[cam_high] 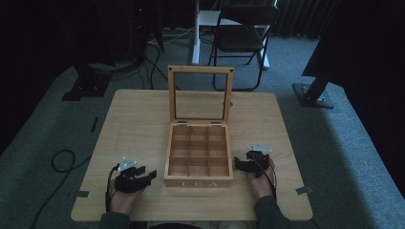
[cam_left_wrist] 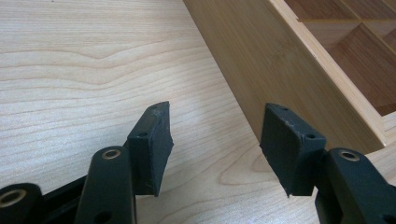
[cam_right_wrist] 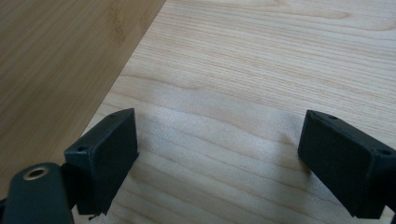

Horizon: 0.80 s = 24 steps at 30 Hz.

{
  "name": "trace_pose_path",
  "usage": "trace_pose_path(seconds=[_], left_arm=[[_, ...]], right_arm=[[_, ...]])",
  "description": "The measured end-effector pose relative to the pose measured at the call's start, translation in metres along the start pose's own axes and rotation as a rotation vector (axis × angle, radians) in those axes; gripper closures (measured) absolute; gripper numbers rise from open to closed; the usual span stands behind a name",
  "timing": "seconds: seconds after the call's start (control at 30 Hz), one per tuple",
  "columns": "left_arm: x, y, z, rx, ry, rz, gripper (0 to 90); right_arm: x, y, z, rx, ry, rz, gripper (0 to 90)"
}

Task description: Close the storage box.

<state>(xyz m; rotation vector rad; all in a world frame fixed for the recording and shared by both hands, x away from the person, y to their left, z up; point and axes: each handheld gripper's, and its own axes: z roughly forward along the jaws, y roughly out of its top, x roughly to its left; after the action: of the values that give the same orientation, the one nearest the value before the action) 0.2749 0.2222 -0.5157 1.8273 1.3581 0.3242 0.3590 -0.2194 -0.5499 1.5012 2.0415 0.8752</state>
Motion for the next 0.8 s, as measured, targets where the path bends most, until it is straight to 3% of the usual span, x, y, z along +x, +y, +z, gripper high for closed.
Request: trace_pose_path(seconds=[0.63, 0.8], left_arm=[[-0.0017, 0.0004, 0.0015, 0.005, 0.002, 0.006, 43.5], [-0.0017, 0.0012, 0.0011, 0.005, 0.004, 0.014, 43.6]], right_arm=[[0.0002, 0.0015, 0.0012, -0.006, 0.0, 0.0, 14.4], [0.0011, 0.0015, 0.0014, -0.003, 0.023, -0.025, 13.2]])
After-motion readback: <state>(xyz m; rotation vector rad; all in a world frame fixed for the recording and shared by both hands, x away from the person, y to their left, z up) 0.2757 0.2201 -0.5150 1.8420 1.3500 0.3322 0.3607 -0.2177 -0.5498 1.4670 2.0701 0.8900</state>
